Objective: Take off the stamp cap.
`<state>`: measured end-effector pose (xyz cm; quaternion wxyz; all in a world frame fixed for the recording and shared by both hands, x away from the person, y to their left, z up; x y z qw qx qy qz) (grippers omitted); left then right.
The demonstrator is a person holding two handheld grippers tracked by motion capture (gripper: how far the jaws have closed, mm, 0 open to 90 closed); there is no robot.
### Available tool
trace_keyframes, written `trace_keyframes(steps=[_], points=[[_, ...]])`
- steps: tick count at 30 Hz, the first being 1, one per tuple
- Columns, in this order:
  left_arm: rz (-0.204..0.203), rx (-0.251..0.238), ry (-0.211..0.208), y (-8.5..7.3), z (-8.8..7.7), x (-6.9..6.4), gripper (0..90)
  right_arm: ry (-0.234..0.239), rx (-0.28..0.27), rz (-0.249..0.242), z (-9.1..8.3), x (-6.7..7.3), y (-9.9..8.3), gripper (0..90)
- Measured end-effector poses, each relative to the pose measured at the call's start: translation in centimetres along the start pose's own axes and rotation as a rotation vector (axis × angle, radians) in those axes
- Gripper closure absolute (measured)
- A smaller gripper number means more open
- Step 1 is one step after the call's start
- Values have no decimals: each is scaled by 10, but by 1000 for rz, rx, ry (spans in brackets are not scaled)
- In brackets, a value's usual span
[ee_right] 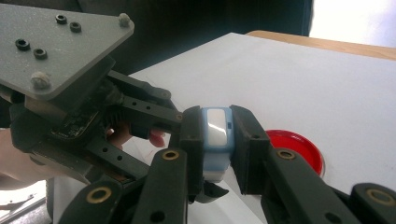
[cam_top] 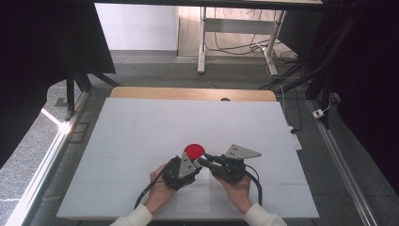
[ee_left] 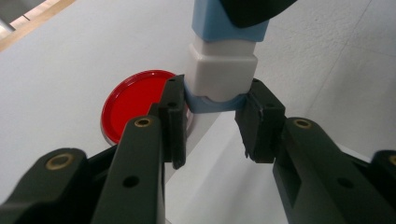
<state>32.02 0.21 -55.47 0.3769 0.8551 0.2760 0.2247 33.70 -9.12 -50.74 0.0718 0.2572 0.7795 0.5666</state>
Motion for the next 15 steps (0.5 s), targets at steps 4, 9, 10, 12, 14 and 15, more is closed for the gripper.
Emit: trace_keyframes(steps=[4, 9, 10, 12, 14, 15], points=[[10, 3, 2, 0, 1, -1, 644, -2, 4, -2, 0, 0, 0, 749], [26, 19, -3, -2, 1, -1, 645, -1, 16, -3, 1, 0, -2, 750], [26, 20, -6, -2, 2, -1, 646, -1, 18, -5, 1, 0, -2, 749], [43, 28, -1, -3, 2, 0, 646, -1, 22, -5, 2, 0, -2, 750], [46, 30, 0, -3, 2, 0, 646, 0, 24, -5, 2, 0, -3, 750], [46, 30, -2, -3, 2, 0, 646, 0, 25, -5, 2, 0, -3, 750]])
Point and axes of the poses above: each handheld gripper's, and its own axes: z roughly forward along the jaws, y roughly out of its top, x roughly to its left, the point moved 8 cm from there along z, roughly forward along the jaws, and after that the axes turned 2 degrees about x, right-handed, at the moved point
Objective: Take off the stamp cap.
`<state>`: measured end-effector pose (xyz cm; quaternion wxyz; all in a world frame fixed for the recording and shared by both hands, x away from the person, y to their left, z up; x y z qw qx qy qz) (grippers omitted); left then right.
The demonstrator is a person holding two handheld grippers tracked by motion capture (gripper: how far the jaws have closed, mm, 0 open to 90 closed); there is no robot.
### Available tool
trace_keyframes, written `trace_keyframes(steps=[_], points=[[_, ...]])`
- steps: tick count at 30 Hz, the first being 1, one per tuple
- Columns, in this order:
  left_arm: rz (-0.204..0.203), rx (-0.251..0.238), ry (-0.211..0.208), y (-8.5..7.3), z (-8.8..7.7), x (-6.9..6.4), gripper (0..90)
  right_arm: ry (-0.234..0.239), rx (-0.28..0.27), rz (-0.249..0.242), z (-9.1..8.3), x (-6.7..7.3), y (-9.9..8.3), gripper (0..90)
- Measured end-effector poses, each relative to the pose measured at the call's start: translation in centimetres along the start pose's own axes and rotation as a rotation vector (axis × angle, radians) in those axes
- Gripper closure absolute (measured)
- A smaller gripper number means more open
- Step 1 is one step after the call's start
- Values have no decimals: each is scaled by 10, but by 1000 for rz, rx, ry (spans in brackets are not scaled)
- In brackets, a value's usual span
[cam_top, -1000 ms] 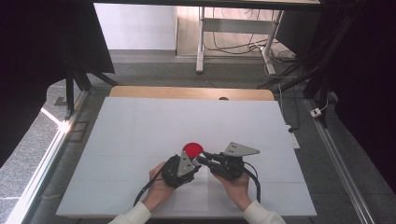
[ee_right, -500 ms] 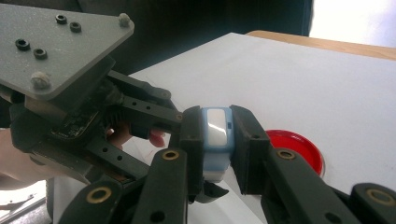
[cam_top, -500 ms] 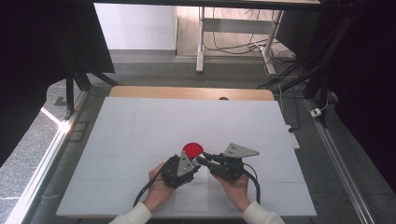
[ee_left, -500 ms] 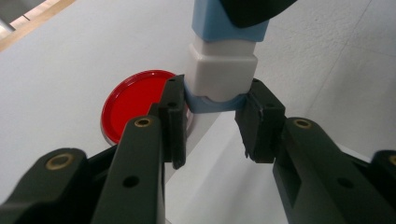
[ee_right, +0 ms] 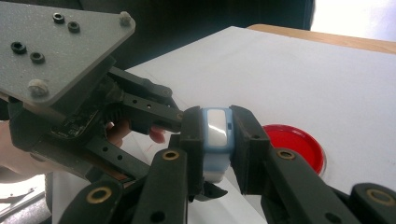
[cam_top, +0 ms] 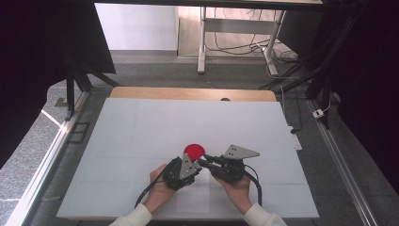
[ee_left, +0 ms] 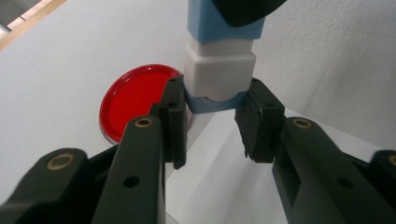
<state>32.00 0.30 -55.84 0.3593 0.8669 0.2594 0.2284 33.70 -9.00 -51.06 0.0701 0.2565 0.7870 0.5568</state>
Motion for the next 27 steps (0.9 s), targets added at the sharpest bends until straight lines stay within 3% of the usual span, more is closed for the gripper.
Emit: trace_keyframes(steps=[5, 9, 22, 27], points=[[-45, -25, -30, 1, -1, 1, 644, 0, -11, 6, -1, 0, 1, 750], [-56, -29, -34, 1, 0, 0, 644, -2, -11, 5, -1, 0, 1, 749], [27, 24, 0, -3, 2, 0, 647, -4, 25, -8, 2, 0, -3, 750], [17, 16, -4, -3, 2, 0, 647, -5, 25, -4, 2, 0, -3, 751]])
Point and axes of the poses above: each handheld gripper's, and its own axes: z roughly forward along the jaws, y roughly out of its top, x roughly to its left, the point moved 8 cm from there along z, roughly forward along the jaws, and after that the axes turned 2 degrees about x, right-handed, at the moved point
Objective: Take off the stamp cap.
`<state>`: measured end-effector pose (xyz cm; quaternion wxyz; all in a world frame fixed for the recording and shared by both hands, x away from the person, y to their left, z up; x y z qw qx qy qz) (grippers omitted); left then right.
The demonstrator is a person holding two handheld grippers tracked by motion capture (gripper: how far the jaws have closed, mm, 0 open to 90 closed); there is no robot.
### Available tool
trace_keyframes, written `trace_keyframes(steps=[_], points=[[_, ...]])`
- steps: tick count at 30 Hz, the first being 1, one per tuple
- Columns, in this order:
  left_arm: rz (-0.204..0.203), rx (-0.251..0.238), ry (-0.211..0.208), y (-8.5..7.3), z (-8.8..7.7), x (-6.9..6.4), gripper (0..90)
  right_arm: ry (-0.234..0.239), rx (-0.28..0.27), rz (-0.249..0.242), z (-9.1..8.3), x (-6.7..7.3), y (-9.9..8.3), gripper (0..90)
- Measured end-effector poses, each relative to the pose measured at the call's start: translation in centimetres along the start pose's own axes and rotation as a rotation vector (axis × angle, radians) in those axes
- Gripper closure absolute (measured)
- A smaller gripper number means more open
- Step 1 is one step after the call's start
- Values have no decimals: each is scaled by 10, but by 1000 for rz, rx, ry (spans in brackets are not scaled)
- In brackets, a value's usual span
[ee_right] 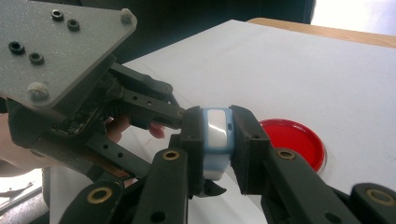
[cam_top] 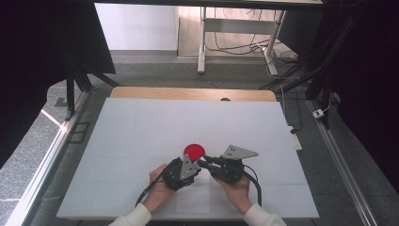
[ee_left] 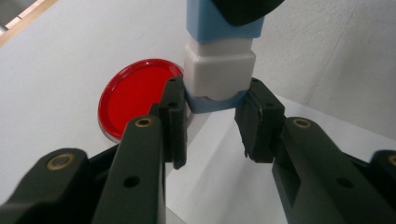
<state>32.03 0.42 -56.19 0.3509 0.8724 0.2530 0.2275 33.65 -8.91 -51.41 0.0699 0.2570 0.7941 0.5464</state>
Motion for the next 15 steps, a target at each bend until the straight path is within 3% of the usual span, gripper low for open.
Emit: trace_keyframes(steps=[6, 9, 15], points=[[-48, -24, -29, 1, 0, -1, 646, 3, -11, 22, -1, -1, 0, 751], [-45, -24, -30, 0, 0, -1, 646, 1, -8, 20, -1, -1, 0, 751], [10, -3, -6, -1, 1, -1, 648, 9, 12, 13, -1, -1, 0, 751]])
Point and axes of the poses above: each handheld gripper's, and its own axes: z roughly forward along the jaws, y roughly out of its top, x roughly to its left, the point moved 8 cm from there along z, roughly forward along the jaws, and after that the axes turned 2 degrees about x, right-handed, at the moved point
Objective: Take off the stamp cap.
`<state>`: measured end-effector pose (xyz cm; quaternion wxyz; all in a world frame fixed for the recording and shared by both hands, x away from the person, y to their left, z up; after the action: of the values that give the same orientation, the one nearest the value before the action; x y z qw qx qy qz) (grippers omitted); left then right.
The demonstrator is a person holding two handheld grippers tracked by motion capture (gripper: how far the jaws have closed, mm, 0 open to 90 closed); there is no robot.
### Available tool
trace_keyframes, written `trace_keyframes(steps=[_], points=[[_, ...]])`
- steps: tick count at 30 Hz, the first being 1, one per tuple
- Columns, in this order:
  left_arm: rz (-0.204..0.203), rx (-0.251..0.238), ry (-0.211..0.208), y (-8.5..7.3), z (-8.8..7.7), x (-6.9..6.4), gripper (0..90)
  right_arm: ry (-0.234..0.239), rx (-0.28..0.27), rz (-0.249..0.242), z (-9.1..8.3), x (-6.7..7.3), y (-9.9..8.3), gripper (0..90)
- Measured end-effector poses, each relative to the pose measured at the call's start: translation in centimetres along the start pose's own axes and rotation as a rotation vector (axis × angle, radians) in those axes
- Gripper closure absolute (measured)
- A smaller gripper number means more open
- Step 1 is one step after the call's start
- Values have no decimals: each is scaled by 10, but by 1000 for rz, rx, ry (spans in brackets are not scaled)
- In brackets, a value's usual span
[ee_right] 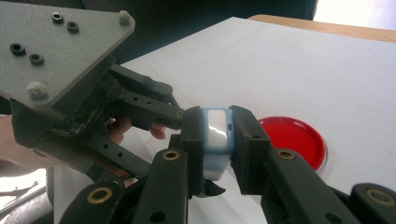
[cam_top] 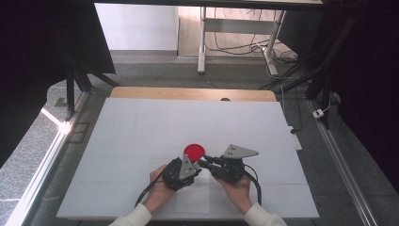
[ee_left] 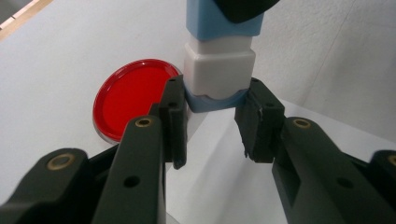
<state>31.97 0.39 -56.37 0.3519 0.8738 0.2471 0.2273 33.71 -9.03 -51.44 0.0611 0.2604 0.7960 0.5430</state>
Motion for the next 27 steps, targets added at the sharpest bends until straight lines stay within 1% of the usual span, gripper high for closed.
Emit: trace_keyframes(steps=[3, 4, 5, 6, 7, 8, 10, 11, 14, 15, 18, 23, 27], points=[[17, 4, 5, -1, 1, -1, 648, 2, 5, 1, 1, 0, -1, 751], [37, 16, 9, -2, 1, -1, 648, 3, 7, 2, 1, 0, -1, 750], [66, 66, 25, -6, 4, -1, 649, -21, -33, -2, -3, -2, 3, 752], [77, 86, 25, -10, 7, -1, 649, -21, -33, -2, -3, -2, 3, 752], [8, 67, -20, -14, 9, -1, 650, -34, -50, -11, -7, -4, 7, 752], [-48, 46, -56, -13, 9, 0, 650, -39, -63, -12, -13, -7, 12, 752], [-44, 29, -39, -10, 6, 2, 649, -48, -78, -5, -20, -11, 15, 752], [-49, 20, -43, -9, 5, 2, 649, -48, -80, -3, -21, -12, 15, 752], [-59, 13, -40, -8, 3, 4, 648, -44, -71, -5, -19, -12, 13, 752], [-70, 6, -40, -8, 3, 5, 648, -40, -70, -3, -18, -11, 13, 752], [-84, -15, -40, -6, 0, 6, 647, -31, -62, -3, -17, -10, 11, 751], [-90, -30, -49, -6, -3, 7, 646, -29, -72, 16, -18, -12, 12, 751], [-97, -34, -45, -6, -6, 11, 646, -29, -70, 16, -17, -13, 11, 750]])
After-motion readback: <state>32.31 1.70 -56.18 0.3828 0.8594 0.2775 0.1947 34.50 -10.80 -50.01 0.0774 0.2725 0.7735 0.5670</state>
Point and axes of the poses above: each handheld gripper's, and its own axes: z roughly forward along the jaws, y roughly out of its top, x roughly to its left, the point moved 8 cm from there along z, roughly forward along the jaws, and after that the axes turned 2 degrees about x, right-handed, at the moved point
